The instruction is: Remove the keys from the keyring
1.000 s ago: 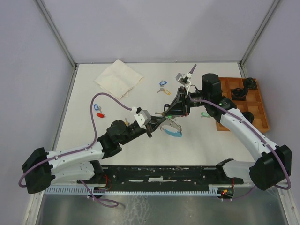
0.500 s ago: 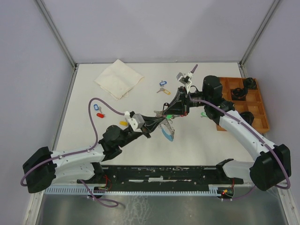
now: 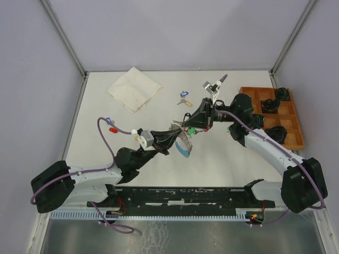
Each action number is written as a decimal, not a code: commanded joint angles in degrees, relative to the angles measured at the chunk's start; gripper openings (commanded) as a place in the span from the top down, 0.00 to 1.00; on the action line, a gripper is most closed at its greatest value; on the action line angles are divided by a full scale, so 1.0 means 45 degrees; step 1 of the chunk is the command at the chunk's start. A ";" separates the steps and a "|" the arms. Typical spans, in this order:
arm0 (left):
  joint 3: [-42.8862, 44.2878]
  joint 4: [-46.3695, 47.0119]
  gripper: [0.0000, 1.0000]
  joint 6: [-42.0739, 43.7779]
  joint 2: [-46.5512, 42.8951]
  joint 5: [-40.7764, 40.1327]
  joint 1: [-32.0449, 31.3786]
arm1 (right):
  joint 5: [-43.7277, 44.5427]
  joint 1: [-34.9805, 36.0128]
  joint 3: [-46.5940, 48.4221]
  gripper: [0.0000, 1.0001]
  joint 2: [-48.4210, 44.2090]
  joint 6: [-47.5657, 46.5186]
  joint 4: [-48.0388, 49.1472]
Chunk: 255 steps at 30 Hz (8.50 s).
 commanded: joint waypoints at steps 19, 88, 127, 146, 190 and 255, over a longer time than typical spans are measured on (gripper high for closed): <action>-0.0077 0.5076 0.97 -0.0546 0.1872 -0.1592 -0.0048 | 0.2625 -0.0496 -0.1638 0.99 0.0064 0.4355 0.5584; 0.2582 -0.7444 0.66 0.0299 -0.2070 0.0413 0.0987 | 0.0209 -0.0083 -0.0087 0.99 -0.0546 0.0026 0.1799; 0.2072 -0.7067 0.65 0.0611 -0.2570 0.2136 0.1046 | 0.0061 0.0434 0.0985 0.99 -0.0605 -0.3242 -0.2689; 0.1864 -0.7421 0.64 -0.0891 -0.3137 0.1661 0.1055 | 0.0190 0.0459 0.1046 0.99 -0.0595 -0.3177 -0.2800; 0.3393 -0.9315 0.66 -0.1199 -0.1539 0.0500 0.0868 | 0.0699 0.0572 0.1047 0.99 -0.0495 -0.2792 -0.2963; 0.4536 -1.2796 0.97 0.7646 -0.0918 0.2766 0.0465 | 0.1787 0.1398 0.4954 0.99 0.1235 -0.6687 -1.2194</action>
